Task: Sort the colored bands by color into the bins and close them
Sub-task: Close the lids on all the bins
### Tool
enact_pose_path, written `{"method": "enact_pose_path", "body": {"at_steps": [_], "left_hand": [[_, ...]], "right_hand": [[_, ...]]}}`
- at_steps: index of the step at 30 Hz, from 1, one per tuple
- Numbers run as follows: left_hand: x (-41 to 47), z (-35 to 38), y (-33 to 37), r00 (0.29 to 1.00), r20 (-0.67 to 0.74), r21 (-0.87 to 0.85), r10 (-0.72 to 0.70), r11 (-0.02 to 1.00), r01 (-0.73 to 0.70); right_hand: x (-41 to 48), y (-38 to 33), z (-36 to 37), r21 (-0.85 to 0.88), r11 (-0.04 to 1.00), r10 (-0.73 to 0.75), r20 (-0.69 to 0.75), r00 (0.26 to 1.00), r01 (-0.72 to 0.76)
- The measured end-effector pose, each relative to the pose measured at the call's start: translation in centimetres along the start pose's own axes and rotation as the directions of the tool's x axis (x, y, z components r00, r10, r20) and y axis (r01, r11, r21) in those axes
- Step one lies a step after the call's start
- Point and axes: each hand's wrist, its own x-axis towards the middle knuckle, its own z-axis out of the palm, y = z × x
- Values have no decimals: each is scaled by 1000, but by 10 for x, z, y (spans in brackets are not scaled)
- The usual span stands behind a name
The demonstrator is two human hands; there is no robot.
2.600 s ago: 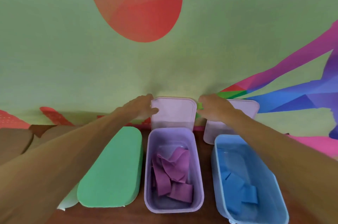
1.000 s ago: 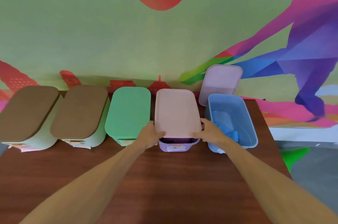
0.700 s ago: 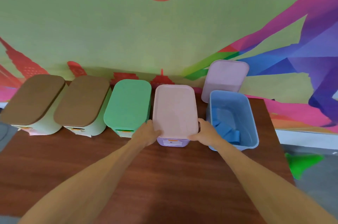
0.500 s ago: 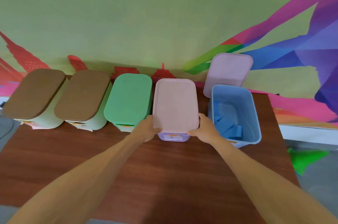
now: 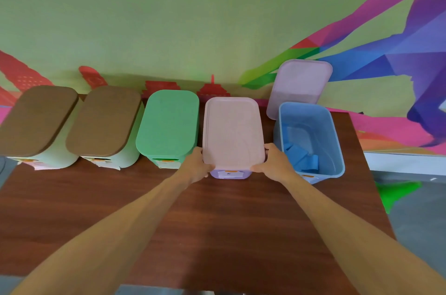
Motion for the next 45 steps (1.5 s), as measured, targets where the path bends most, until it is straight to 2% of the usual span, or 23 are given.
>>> {"method": "enact_pose_path", "body": {"at_steps": [5, 10, 16, 21, 29, 34, 37, 39, 42, 45], "left_hand": [[0, 4, -2, 1000, -9, -18, -10, 1000, 10], [-5, 7, -4, 997, -77, -9, 2, 1000, -2], [-5, 8, -3, 995, -67, -158, -69, 986, 57], [1, 8, -5, 992, -118, -164, -35, 986, 15], [12, 1, -3, 992, -127, -10, 25, 1000, -26], [12, -28, 16, 1000, -12, 286, 13, 958, -9], [14, -48, 39, 993, -62, 483, 101, 874, -58], [18, -52, 56, 986, -62, 515, 152, 851, -99], [22, -53, 90, 979, 12, 470, 203, 863, -184], [25, -48, 135, 966, 70, 547, 250, 800, -247]], "right_hand": [[2, 4, 0, -6, 1000, -9, -1, 1000, 9], [6, 9, 3, 66, 998, 15, -41, 999, -12], [6, 12, 8, 53, 998, 26, -84, 996, -22], [9, 10, 11, 41, 999, 23, -119, 993, -19], [16, -3, 8, 31, 998, 54, -122, 991, -51], [21, -5, -6, -22, 998, 59, -85, 995, -61], [22, -5, -22, -20, 999, 41, -78, 996, -42], [25, -3, -38, -60, 998, 22, -65, 998, -26], [34, -4, -77, -156, 987, -32, -45, 998, 24], [40, -6, -128, -279, 957, -82, -21, 996, 73]]}}
